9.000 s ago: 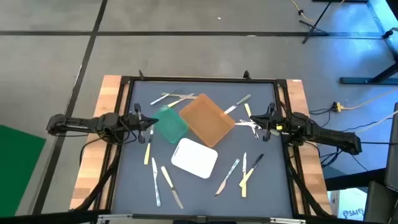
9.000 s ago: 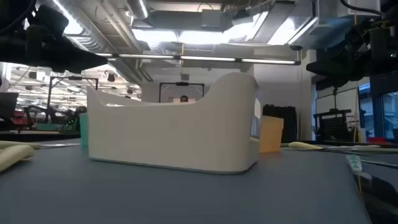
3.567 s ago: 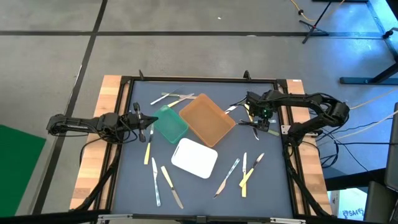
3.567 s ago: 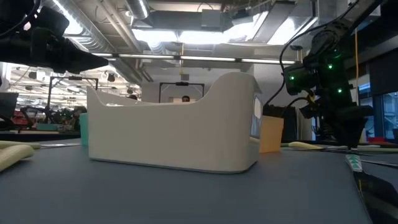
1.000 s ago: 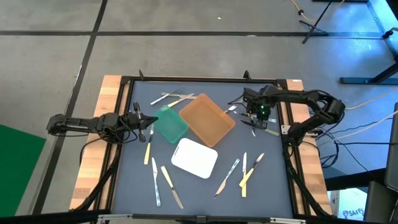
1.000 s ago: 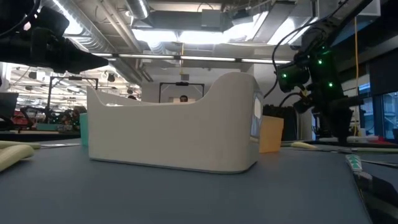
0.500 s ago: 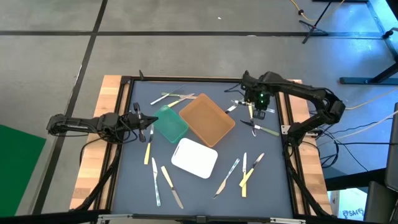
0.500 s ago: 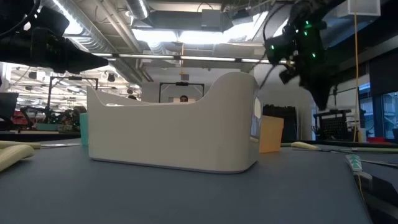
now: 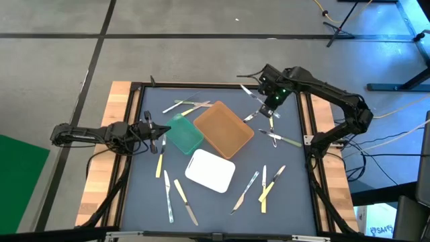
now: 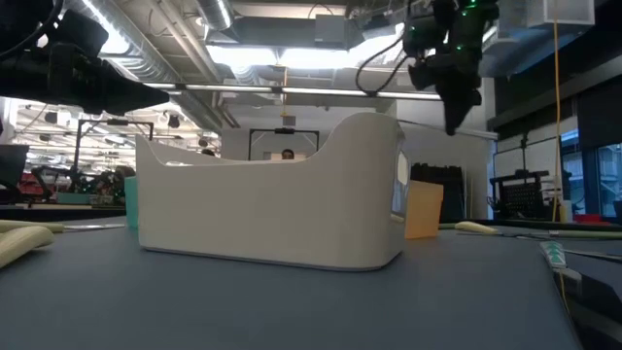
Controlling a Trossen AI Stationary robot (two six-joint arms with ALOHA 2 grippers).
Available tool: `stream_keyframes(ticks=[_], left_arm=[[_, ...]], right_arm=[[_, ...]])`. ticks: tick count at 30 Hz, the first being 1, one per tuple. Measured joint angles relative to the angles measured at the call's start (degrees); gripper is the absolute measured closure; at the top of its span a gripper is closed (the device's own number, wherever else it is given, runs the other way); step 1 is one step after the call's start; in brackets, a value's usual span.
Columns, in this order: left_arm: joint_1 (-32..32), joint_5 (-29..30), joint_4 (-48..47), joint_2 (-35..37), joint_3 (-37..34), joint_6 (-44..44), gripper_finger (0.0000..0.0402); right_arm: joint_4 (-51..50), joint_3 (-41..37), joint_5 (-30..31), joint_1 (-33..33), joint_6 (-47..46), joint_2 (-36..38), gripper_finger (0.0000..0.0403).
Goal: Sort silverware by color (type)
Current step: Put the blue table knife into the orange bin
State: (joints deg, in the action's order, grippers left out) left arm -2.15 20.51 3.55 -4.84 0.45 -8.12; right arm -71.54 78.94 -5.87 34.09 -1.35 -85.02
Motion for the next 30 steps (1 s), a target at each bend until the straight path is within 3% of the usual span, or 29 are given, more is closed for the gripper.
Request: stream_keyframes(ticks=[9, 15, 30], left_arm=[[0.0, 0.0, 0.0, 0.0, 0.0, 0.0, 0.04], [0.0, 0.0, 0.0, 0.0, 0.0, 0.0, 0.04], [0.0, 0.0, 0.0, 0.0, 0.0, 0.0, 0.04]], right_arm=[[13.2, 0.0, -5.4, -5.9, -4.7, -2.0, 0.0395], [23.5, 0.0, -5.9, -11.5, -7.4, -5.9, 0.0395], [32.0, 0.0, -7.7, -15.7, -7.4, -17.4, 0.0395]])
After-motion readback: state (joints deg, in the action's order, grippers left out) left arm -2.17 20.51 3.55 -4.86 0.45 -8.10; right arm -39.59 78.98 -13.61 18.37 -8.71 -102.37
